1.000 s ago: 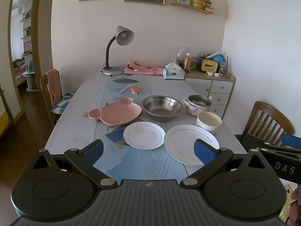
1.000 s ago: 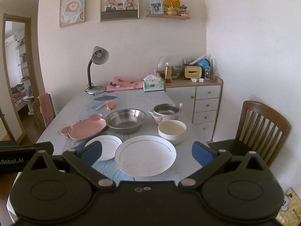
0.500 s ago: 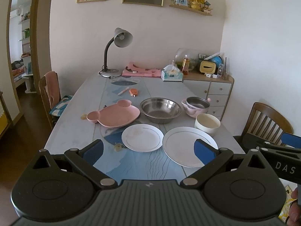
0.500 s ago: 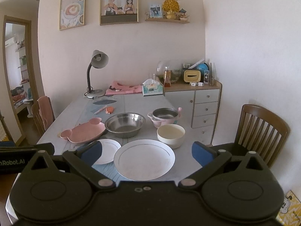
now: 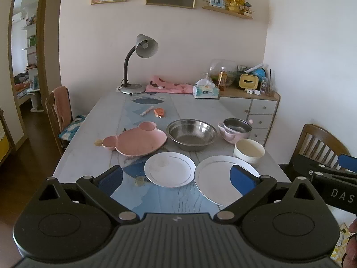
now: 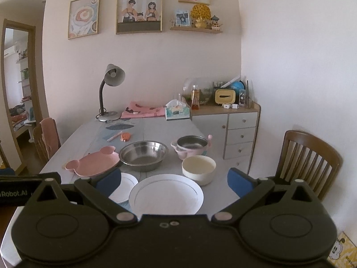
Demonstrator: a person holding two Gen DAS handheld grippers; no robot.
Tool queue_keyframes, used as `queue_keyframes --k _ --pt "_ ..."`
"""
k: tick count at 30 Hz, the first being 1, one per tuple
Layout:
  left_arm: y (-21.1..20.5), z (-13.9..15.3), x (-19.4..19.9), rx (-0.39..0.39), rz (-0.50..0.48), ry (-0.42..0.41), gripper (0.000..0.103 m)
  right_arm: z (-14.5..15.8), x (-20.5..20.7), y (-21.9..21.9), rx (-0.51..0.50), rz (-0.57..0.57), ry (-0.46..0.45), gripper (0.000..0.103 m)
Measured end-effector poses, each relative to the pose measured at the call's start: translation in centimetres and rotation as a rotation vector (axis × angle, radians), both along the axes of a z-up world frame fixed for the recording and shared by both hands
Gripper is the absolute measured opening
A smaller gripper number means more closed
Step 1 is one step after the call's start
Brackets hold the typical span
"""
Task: Organize plates and bowls
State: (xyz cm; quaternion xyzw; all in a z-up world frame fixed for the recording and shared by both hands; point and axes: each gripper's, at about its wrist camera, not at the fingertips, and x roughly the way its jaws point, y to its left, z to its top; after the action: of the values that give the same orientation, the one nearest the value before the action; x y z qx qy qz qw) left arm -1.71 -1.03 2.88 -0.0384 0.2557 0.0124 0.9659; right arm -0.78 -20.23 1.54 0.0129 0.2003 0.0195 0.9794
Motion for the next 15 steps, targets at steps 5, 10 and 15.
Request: queue_keyframes --k 5,10,15 --pt "-0.4 -0.1 1.9 -0.007 0.009 0.01 0.103 -0.3 2.0 -0.2 -0.002 0.022 0.007 0.102" --pt "-0.9 -0.4 4.3 -0.009 0.025 0.035 0.103 -0.7 4.3 -0.6 -0.004 0.047 0.023 0.102" --pt "-1.6 -1.1 7.1 -0.008 0.044 0.068 0.103 -1.4 7.1 -1.4 -0.001 0.072 0.059 0.102"
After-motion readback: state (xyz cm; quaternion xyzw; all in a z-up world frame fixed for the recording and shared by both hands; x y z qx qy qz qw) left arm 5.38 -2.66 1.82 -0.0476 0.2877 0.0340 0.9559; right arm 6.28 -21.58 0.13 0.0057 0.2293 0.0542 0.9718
